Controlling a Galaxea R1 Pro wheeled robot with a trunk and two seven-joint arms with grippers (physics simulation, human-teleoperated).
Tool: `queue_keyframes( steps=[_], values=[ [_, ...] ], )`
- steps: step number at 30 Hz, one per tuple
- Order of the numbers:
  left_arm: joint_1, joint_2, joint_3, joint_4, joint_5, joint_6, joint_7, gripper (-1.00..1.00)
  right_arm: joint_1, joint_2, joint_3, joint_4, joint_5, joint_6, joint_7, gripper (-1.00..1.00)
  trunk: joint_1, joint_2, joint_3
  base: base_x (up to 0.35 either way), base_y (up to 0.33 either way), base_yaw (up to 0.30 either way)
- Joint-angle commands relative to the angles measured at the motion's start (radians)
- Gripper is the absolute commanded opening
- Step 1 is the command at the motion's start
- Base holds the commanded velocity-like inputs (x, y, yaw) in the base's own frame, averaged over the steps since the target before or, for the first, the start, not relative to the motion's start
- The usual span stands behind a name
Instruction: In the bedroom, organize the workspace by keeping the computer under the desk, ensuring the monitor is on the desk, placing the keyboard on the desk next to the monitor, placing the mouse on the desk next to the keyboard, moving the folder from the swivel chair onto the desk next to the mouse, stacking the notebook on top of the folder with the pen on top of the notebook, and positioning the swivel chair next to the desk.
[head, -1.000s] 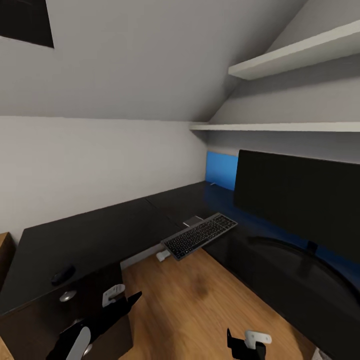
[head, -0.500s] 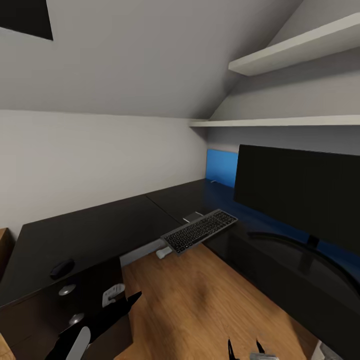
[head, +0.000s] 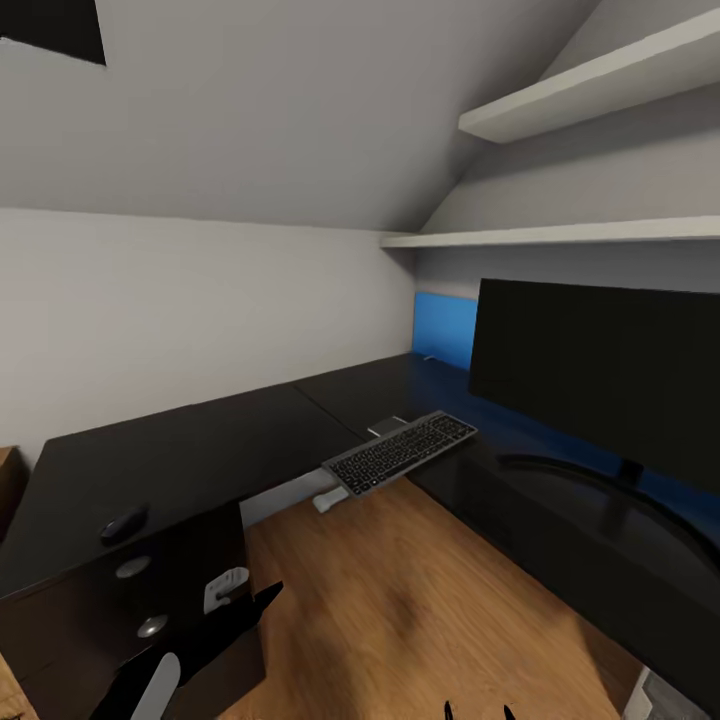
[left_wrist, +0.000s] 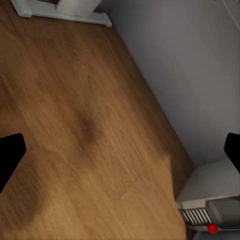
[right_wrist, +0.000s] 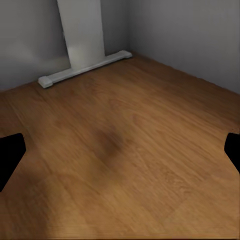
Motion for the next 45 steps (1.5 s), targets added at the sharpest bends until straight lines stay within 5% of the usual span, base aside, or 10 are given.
queue_keyframes(
  steps=[1, 37, 45],
  values=[
    [-0.001, 0.000, 0.002, 0.000, 0.008, 0.009, -0.002, 1.00, -0.001, 0.004, 0.004, 0.002, -0.002, -0.002, -0.007, 1.00, 0.000, -0.001, -0.002, 0.000, 0.000, 0.098],
    [-0.001, -0.002, 0.005, 0.000, 0.010, 0.005, -0.008, 1.00, -0.001, 0.015, -0.001, -0.001, -0.006, 0.003, -0.028, 1.00, 0.000, -0.001, -0.037, 0.000, 0.000, 0.019],
    [-0.001, 0.000, 0.037, -0.094, 0.068, 0.015, -0.021, 1.00, -0.001, 0.015, -0.001, -0.001, -0.006, 0.008, -0.028, 1.00, 0.000, -0.001, -0.050, 0.000, 0.000, 0.000]
  ],
)
